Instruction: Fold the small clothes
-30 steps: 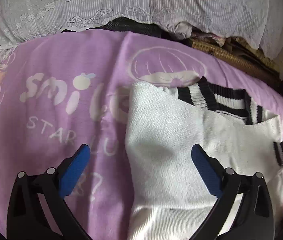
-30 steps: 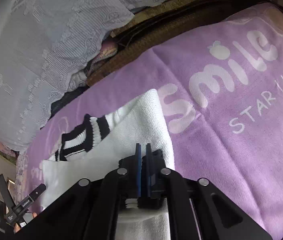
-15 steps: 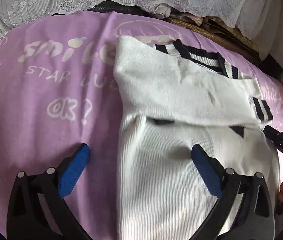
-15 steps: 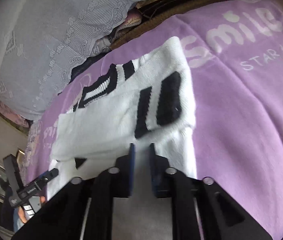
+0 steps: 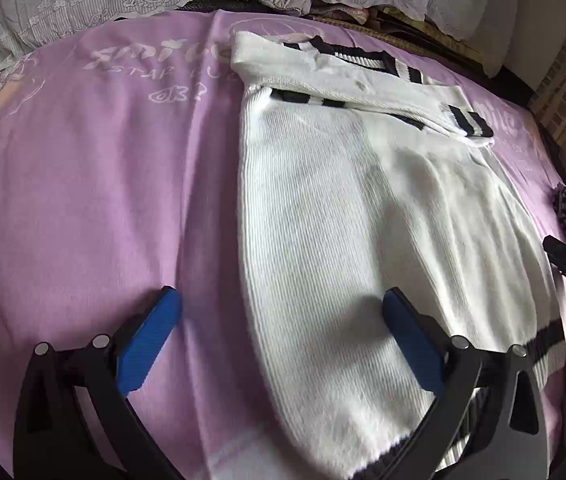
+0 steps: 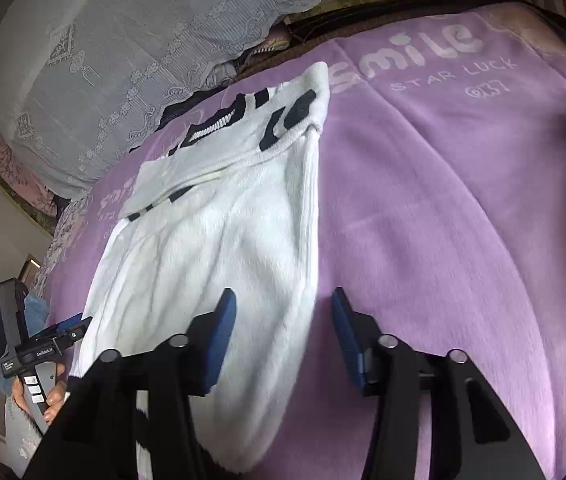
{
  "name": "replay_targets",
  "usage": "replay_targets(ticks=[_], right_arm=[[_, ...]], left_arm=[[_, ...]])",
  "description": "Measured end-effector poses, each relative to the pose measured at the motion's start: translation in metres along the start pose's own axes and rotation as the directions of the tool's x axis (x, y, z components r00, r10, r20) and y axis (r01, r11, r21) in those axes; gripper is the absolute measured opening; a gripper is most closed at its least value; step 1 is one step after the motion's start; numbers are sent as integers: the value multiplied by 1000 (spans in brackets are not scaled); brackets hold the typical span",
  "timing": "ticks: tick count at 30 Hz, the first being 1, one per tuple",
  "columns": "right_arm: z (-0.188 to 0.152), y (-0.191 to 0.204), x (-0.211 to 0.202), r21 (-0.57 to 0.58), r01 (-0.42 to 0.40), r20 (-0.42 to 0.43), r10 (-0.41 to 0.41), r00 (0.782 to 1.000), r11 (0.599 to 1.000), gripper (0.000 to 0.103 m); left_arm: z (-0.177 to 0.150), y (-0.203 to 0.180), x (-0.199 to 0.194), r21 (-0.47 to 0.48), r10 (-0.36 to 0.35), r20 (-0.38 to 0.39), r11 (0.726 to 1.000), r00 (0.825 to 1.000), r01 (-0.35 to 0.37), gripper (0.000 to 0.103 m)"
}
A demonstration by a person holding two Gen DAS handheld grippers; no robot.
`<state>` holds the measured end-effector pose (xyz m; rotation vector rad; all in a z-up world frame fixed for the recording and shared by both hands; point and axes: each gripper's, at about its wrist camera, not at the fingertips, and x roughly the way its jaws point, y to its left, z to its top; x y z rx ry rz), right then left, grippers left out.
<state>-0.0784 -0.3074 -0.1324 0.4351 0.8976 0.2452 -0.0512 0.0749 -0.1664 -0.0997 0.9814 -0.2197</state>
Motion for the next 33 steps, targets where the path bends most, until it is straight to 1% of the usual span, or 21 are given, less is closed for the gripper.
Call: replay_targets(ticks=[2, 4, 6, 7, 9, 10, 11, 13, 15, 17, 18, 22, 25, 27, 28, 31, 32, 33], right_arm=[[-14, -3, -9, -6, -25, -13, 25, 1000, 1000, 52], [-28, -1, -19, -30, -55, -26, 54, 998, 998, 60], [-41, 5, -25, -62, -79, -41, 77, 996, 995, 65], [-45, 9, -27, -76, -89, -47, 86, 995, 993, 69], [-50, 16, -29, -91, -125, -62, 119, 991, 988, 75], [-50, 20, -27, -96, -137, -69, 130, 989, 986, 76], [-50, 22, -24, -96, -152, -76, 145, 987, 984, 76], [-46, 26, -16, -79, -190, -91, 183, 979, 979, 76], [-40, 27, -8, -55, -223, -96, 217, 972, 973, 76], [-34, 27, -2, -28, -235, -91, 232, 969, 972, 76], [-34, 27, -2, -20, -238, -90, 235, 968, 971, 75], [-42, 28, -10, -37, -256, -107, 251, 962, 966, 74], [-51, 31, -17, -64, -264, -116, 256, 960, 962, 74], [-55, 31, -20, -70, -266, -117, 257, 959, 961, 74], [-54, 31, -19, -65, -265, -118, 256, 959, 962, 74], [-50, 33, -14, -46, -263, -114, 257, 960, 964, 75], [-50, 35, -12, -49, -257, -113, 250, 962, 965, 75], [-50, 38, -11, -58, -247, -112, 240, 964, 967, 73]], left_arm=[[-15, 3, -11, -11, -41, -2, 999, 999, 41, 98], [-29, 5, -20, -28, -101, -3, 995, 995, 101, 98], [-40, 7, -29, -41, -186, -3, 982, 983, 186, 98], [-44, 6, -31, -45, -238, -8, 970, 971, 238, 98], [-49, 3, -33, -54, -367, -28, 930, 930, 365, 98], [-50, 0, -32, -51, -407, -38, 913, 912, 405, 98], [-49, -3, -29, -44, -425, -49, 905, 904, 423, 98], [-43, -7, -23, -44, -445, -61, 895, 893, 443, 98], [-31, -8, -15, -67, -483, -67, 875, 873, 479, 98], [-25, -7, -9, -105, -528, -61, 847, 847, 521, 98], [-25, -7, -9, -115, -540, -57, 839, 840, 531, 98], [-38, -13, -19, -87, -548, -61, 835, 834, 543, 98], [-48, -20, -26, -53, -515, -68, 857, 854, 512, 98], [-51, -21, -28, -53, -508, -61, 861, 859, 505, 98], [-51, -21, -28, -58, -508, -56, 861, 860, 505, 98], [-46, -19, -25, -87, -527, -46, 848, 848, 522, 98], [-45, -18, -24, -92, -530, -42, 846, 847, 525, 97], [-44, -18, -24, -90, -526, -39, 849, 850, 521, 94]])
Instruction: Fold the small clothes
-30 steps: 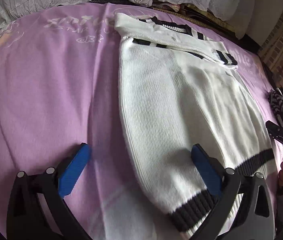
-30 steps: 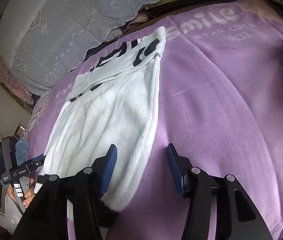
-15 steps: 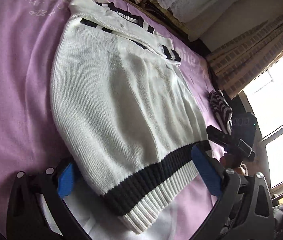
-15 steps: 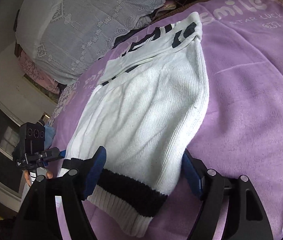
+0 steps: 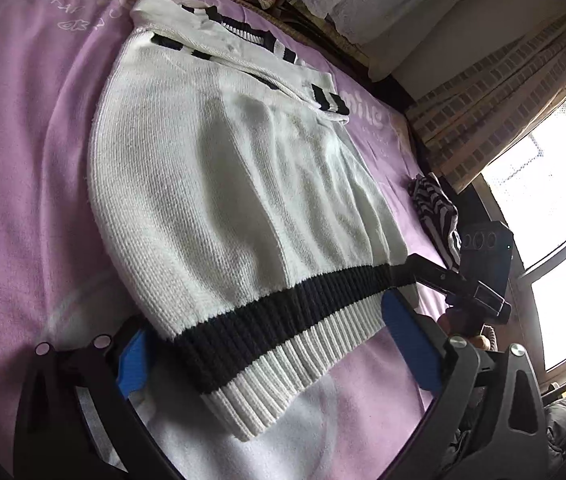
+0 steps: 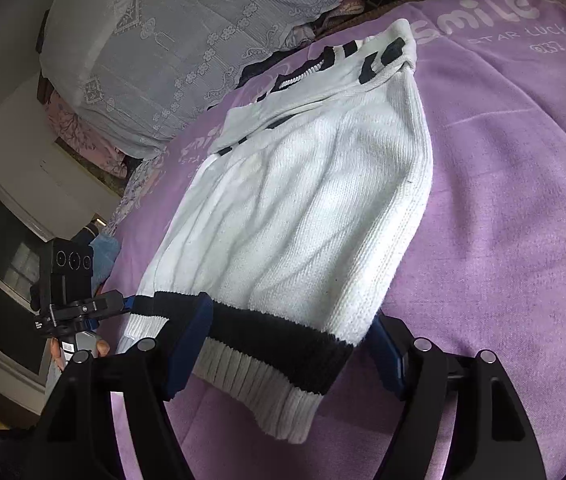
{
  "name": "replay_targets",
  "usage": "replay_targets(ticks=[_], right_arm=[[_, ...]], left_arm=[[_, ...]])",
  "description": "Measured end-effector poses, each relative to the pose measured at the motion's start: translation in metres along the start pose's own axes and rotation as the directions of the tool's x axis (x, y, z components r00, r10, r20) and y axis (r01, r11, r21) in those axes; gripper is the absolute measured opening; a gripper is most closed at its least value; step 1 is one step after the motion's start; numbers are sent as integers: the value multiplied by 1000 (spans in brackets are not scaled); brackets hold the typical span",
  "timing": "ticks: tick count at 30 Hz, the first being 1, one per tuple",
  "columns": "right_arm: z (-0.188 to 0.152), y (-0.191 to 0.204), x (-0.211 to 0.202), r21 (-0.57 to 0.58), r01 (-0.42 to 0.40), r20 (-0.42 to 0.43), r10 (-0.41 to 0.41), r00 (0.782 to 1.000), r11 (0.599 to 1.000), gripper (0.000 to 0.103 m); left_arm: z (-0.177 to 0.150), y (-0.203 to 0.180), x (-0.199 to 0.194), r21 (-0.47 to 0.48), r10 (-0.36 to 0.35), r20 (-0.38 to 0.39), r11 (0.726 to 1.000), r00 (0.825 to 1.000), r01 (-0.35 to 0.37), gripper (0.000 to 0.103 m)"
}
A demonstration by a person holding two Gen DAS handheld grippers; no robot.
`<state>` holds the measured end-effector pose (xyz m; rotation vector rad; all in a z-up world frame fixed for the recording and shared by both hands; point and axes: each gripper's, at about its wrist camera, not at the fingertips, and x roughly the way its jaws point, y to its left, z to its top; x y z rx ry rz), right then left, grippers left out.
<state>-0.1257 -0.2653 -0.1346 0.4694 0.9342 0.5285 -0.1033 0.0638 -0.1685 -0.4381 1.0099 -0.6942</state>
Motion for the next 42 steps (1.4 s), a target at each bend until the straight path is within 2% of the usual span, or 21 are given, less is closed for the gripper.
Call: replay_targets(ticks=[2, 4, 6, 8, 9, 12, 14, 15, 18, 20, 26, 29, 32, 37, 42], right_arm=[[0, 1, 1, -9, 16, 3, -16, 1000, 1000, 63], [1, -7, 1, 31, 5, 2, -6, 1000, 999, 33], [2, -19, 1, 90, -11, -1, 11, 1000, 996, 24], [3, -26, 2, 122, -41, -5, 42, 999, 992, 24], [2, -26, 3, 123, -46, -10, 47, 999, 991, 23], [2, -26, 5, 120, -39, -12, 41, 999, 992, 23], [1, -25, 5, 116, -35, -11, 37, 999, 993, 23], [1, -24, 5, 112, -31, -9, 32, 999, 993, 22], [-1, -23, 1, 109, -21, 7, 21, 1000, 994, 15], [0, -23, -3, 116, -33, 24, 31, 999, 993, 15], [-1, -23, -12, 111, -47, 47, 42, 998, 993, 14], [-3, -29, -3, 138, -28, -4, 29, 1000, 990, 14], [-4, -31, -2, 145, -37, -8, 38, 999, 989, 15], [-3, -27, -9, 128, -47, 35, 43, 998, 991, 14], [11, -22, -21, 122, -94, 82, 84, 993, 988, 14]], left_arm=[[0, 3, -1, -2, 23, 7, 1000, 1000, -23, 77], [1, 9, -2, -26, 24, 10, 999, 1000, -23, 57], [2, 17, -2, -53, 21, 9, 998, 1000, -20, 47], [3, 21, -2, -69, 8, 7, 998, 1000, -8, 46], [3, 21, -1, -70, 12, 2, 997, 1000, -11, 48], [4, 23, 0, -82, -17, 1, 997, 1000, 17, 56], [3, 23, -1, -88, -23, 5, 996, 1000, 23, 56], [3, 23, -1, -87, -12, 8, 996, 1000, 13, 49], [3, 27, -3, -101, -3, 21, 995, 1000, 6, 15], [3, 31, -5, -121, -23, 28, 992, 999, 26, 15], [1, 26, -18, -96, -14, 70, 995, 997, 21, 15], [-2, 32, -8, -120, 37, 15, 992, 999, -35, 16], [-3, 36, -7, -136, 29, 9, 990, 1000, -27, 18], [0, 20, -15, -59, 109, 46, 993, 993, -106, 13], [16, 6, -28, -1, 122, 97, 992, 988, -123, 13]])
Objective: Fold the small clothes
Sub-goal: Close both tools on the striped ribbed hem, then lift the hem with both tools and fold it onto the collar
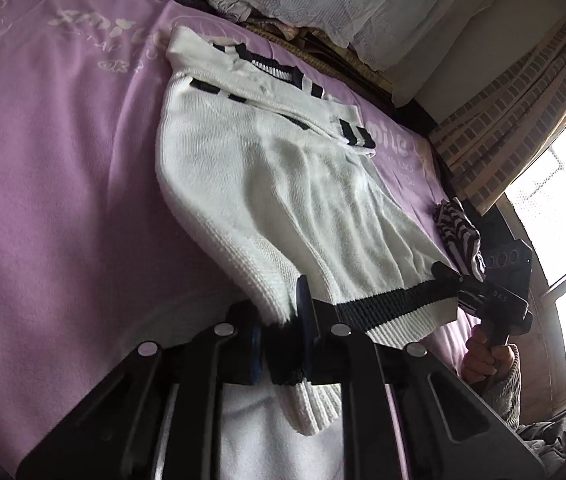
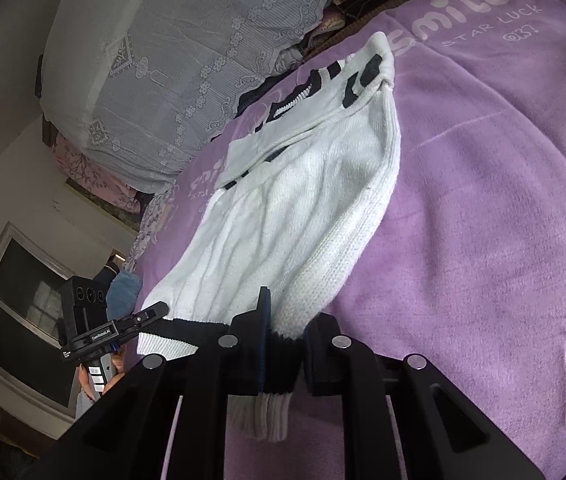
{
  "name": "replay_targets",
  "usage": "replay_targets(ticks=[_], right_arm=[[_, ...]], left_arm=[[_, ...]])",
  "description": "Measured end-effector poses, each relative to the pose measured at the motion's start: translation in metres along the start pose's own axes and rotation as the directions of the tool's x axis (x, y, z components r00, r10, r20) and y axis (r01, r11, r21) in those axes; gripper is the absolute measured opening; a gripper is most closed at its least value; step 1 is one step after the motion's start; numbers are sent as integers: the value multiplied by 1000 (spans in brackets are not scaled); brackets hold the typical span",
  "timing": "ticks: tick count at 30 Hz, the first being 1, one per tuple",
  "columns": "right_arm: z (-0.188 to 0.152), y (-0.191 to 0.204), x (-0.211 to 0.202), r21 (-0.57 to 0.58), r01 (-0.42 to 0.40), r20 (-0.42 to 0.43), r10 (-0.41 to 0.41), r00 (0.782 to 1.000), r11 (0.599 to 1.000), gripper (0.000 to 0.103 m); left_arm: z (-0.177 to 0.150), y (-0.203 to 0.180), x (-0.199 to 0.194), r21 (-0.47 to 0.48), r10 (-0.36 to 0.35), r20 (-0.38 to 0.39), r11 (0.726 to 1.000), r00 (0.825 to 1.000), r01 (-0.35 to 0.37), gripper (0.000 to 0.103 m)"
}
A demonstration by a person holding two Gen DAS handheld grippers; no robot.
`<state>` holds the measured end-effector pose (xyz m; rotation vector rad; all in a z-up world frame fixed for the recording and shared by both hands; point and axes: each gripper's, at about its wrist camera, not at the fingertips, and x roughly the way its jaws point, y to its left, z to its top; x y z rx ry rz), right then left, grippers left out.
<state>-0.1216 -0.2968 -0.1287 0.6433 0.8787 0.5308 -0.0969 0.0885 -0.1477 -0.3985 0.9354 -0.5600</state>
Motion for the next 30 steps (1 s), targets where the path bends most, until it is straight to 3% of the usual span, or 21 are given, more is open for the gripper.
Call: replay_targets(ticks=[17, 22, 30], right_arm=[[108, 1, 34, 102, -77, 44, 73, 996, 992, 14], [139, 0, 48, 112, -62, 61, 56, 997, 992, 14], [184, -4, 71, 126, -62, 99, 50, 994, 990, 14]], left_arm=[[105, -10, 21, 21, 86, 97, 996, 992, -89, 13], [135, -6, 29, 10, 120, 126, 992, 985, -122, 13], [179, 9, 47, -35, 120, 152, 993, 981, -116, 13]])
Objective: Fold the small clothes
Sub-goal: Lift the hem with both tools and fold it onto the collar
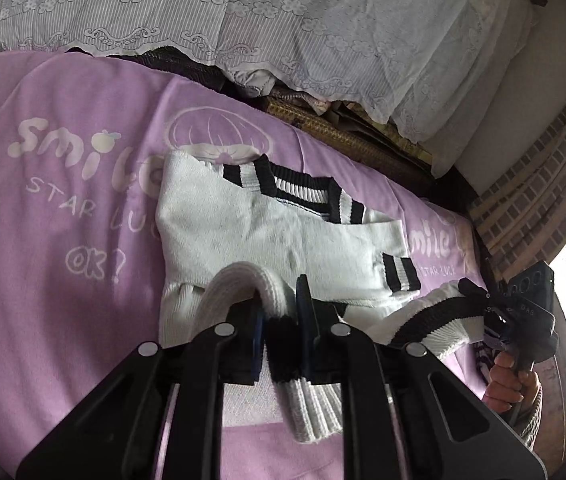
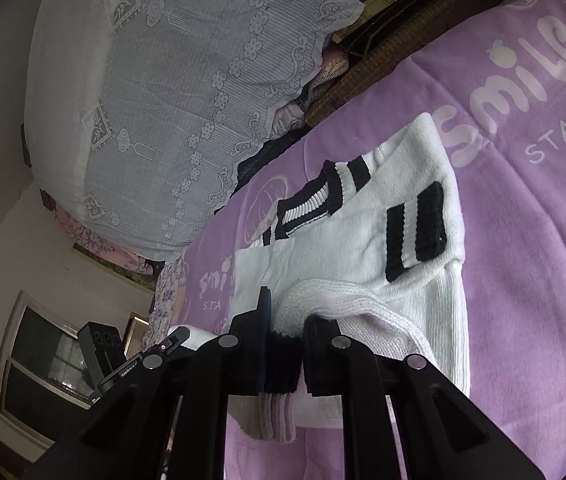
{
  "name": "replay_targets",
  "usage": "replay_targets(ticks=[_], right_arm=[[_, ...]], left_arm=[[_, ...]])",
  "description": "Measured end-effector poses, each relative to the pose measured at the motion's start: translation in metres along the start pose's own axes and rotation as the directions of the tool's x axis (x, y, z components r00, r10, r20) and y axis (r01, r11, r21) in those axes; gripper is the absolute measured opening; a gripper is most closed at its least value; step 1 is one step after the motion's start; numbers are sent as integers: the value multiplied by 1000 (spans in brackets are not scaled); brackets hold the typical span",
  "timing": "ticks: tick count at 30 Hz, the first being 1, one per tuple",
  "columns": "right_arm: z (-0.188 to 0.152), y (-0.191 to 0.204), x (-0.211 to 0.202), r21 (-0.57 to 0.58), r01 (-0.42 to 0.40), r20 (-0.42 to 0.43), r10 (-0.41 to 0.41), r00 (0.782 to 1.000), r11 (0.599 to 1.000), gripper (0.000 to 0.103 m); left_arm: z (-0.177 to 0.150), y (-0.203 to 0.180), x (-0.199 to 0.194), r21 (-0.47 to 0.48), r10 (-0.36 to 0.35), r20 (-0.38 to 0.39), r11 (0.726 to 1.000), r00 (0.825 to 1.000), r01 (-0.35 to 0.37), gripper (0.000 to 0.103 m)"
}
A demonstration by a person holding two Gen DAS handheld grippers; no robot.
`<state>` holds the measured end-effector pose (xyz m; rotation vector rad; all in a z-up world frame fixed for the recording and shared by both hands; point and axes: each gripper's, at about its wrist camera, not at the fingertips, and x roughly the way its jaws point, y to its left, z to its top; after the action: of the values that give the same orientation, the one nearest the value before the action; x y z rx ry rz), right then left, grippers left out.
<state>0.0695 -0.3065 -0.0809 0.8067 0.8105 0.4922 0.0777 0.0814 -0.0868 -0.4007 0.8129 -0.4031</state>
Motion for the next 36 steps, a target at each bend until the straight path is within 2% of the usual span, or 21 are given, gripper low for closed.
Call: replay_targets(ticks=[6, 12, 18, 24, 27, 30, 31, 34, 36], right_arm=[[26, -13, 26, 53, -4, 11, 3, 1000, 999, 14], [53, -23, 47, 91, -17, 42, 13, 999, 996, 14], [74, -33, 68, 126, -22, 61, 14, 998, 992, 14], [86, -54, 88, 179, -11, 70, -1, 998, 984, 14], [87, -70, 99, 191, 22, 72, -36, 997, 981, 14], [87, -86, 108, 191, 77, 51, -89, 995, 978, 12], [87, -87, 110, 187, 75, 49, -86, 995, 980, 12], [87, -83, 111, 160, 82, 46, -91, 995, 984, 15], [86, -82, 109, 166, 72, 44, -80, 996, 984, 19]], left_arm=[[25, 11, 23, -49, -10, 16, 999, 1000, 11, 12], [50, 10, 42, -40, 27, 46, 999, 999, -25, 12], [73, 15, 60, -58, 30, 66, 998, 997, -27, 12], [86, 27, 91, -90, 50, 61, 995, 997, -44, 12], [80, 36, 107, -102, 76, 77, 992, 994, -68, 13], [73, 53, 134, -135, 114, 4, 985, 994, -112, 13], [73, 59, 138, -160, 100, -13, 982, 995, -100, 14], [75, 69, 131, -216, 34, 6, 976, 999, -32, 17], [72, 72, 127, -227, 14, 10, 974, 1000, -11, 20]])
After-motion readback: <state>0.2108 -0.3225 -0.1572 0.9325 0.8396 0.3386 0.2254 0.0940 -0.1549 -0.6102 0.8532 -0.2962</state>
